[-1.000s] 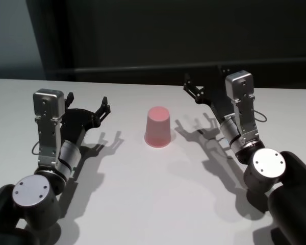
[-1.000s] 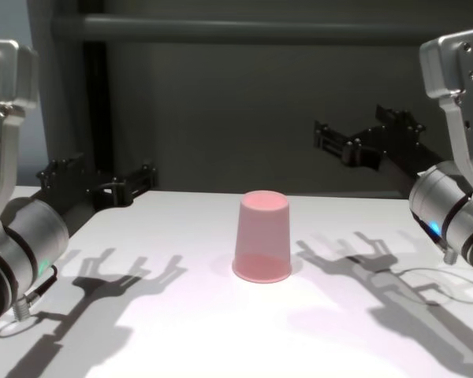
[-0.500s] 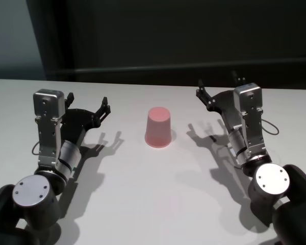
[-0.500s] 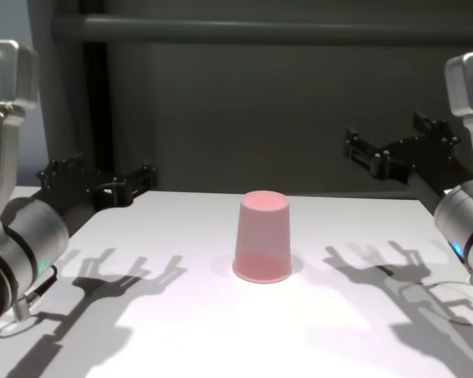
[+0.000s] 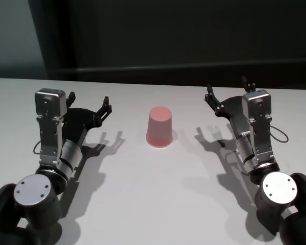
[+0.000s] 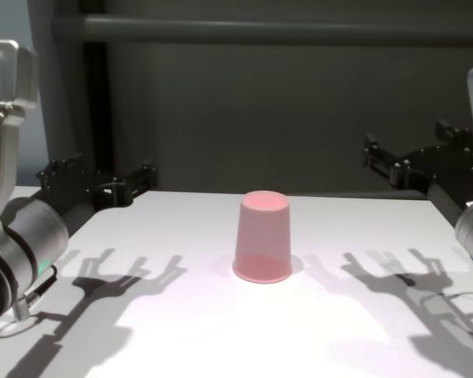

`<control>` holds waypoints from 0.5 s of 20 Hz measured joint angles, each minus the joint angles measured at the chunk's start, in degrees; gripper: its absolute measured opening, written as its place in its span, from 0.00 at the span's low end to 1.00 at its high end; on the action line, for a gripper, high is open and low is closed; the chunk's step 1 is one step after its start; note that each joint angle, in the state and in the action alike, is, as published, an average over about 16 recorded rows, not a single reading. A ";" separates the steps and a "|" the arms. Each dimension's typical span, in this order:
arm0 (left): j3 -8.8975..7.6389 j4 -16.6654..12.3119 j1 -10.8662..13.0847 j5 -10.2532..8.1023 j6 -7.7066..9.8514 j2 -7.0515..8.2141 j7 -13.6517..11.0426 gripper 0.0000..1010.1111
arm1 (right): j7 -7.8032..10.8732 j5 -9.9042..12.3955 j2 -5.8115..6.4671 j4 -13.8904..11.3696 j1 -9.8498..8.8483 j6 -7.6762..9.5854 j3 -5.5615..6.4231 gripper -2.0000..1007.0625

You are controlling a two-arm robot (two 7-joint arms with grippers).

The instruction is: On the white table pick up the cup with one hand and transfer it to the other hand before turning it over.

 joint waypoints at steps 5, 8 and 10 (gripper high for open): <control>0.00 0.00 0.00 0.00 0.00 0.00 0.00 0.99 | -0.24 -0.38 0.09 -1.67 -1.51 0.49 1.02 0.99; 0.00 0.00 0.00 0.00 0.00 0.00 0.00 0.99 | -0.22 -0.41 0.06 -2.51 -2.30 0.65 1.67 0.99; 0.00 0.00 0.00 0.00 0.00 0.00 0.00 0.99 | -0.18 -0.41 0.00 -2.95 -2.73 0.71 2.07 0.99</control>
